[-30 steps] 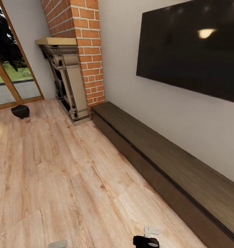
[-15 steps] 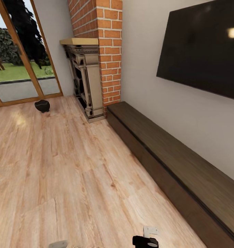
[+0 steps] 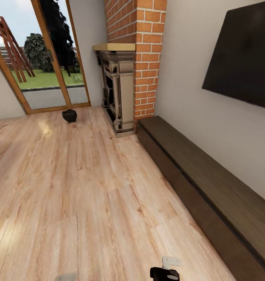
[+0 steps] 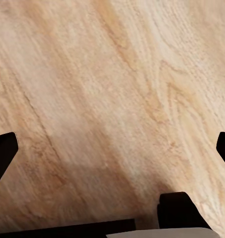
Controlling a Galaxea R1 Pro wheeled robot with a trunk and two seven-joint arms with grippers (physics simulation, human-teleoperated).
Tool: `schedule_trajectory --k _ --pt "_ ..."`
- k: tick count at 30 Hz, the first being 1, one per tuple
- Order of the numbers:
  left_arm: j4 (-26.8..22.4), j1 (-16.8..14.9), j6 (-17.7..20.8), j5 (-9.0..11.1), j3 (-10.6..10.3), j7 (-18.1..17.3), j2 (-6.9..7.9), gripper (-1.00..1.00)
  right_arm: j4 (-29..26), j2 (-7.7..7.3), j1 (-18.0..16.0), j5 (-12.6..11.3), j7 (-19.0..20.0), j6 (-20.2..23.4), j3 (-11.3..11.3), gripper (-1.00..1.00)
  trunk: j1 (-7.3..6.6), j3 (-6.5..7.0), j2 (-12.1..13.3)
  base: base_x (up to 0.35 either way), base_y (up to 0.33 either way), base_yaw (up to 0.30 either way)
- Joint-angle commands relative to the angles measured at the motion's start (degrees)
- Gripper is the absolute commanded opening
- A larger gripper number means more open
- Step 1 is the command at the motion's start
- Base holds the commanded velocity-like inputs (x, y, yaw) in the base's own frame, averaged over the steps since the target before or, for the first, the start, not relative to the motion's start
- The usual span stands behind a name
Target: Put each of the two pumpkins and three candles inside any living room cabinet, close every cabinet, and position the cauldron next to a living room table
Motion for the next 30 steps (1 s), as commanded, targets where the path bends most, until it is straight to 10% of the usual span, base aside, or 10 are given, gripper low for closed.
schedule_trajectory --k 1,30 --pt "0.00 -0.01 0.00 0.00 0.00 0.00 0.00 1.00 0.00 0.01 0.00 0.00 0.00 -0.01 0.00 1.00 0.00 0.00 0.00 0.000 0.000 0.291" --pt "0.00 -0.02 0.00 0.00 0.00 -0.09 -0.02 1.00 0.00 0.46 0.00 0.09 0.00 -0.04 0.00 1.00 0.00 0.75 0.00 0.130 0.086 0.194"
